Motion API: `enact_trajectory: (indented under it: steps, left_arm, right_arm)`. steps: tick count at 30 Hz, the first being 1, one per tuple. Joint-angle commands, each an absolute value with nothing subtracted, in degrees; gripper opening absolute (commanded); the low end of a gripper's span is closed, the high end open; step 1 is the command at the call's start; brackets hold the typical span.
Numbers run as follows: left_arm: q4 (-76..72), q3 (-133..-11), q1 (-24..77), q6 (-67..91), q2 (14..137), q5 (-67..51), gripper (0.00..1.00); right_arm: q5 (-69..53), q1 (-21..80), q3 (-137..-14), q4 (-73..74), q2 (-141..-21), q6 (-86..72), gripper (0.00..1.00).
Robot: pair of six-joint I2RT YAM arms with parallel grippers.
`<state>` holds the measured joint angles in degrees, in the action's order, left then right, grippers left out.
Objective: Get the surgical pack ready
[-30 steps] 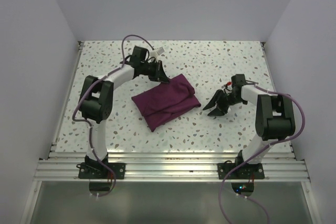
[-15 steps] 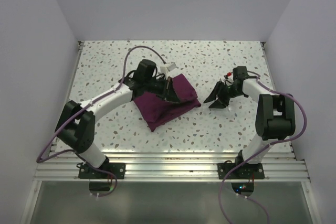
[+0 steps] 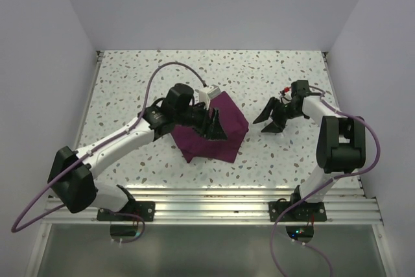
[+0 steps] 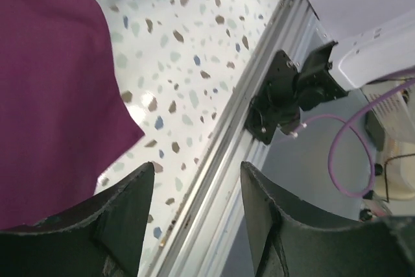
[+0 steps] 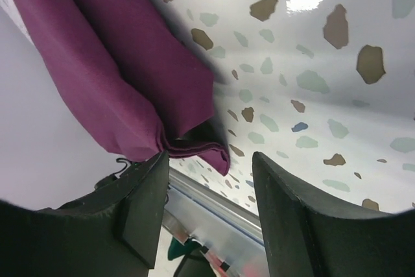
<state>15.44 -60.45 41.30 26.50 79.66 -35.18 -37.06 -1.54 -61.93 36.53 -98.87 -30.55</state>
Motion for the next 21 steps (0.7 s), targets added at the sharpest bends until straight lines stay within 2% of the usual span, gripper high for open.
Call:
enact_trajectory:
  steps: [1,3,4,6,7,10,14,21]
  left_arm:
    - [21.78,-66.61,41.04,20.84,81.11,-27.70,0.59]
    - [25.20,-68.72,41.04,18.02,84.10,-26.03,0.59]
    - [25.75,-69.08,41.13,17.41,84.72,-23.49,0.59]
    - [26.98,-69.26,41.31,16.00,85.17,-19.01,0.60]
    - [27.33,-69.08,41.40,15.74,85.08,-14.63,0.60]
    - [26.90,-66.81,41.48,15.47,83.42,-8.90,0.63]
    - [23.82,-60.57,44.81,14.68,79.98,-1.34,0.67]
    - [24.69,-58.79,54.22,14.06,83.93,13.96,0.66]
  right_arm:
    - [-40.33,-0.71,-65.30,36.30,-96.59,-30.14,0.58]
    - [-42.45,-0.44,-65.74,37.00,-96.42,-30.41,0.63]
    - [-42.71,2.34,-65.74,36.91,-96.07,-31.11,0.76]
    - [-43.07,4.12,-64.61,36.39,-93.88,-32.42,0.85]
    - [-42.81,6.13,-63.21,35.86,-92.82,-34.43,0.97]
    - [-38.25,9.92,-59.70,33.84,-88.43,-40.66,0.99]
    - [-35.16,9.32,-54.41,31.02,-82.10,-47.02,0.99]
    - [-31.55,7.30,-60.30,44.47,-82.62,-35.60,0.99]
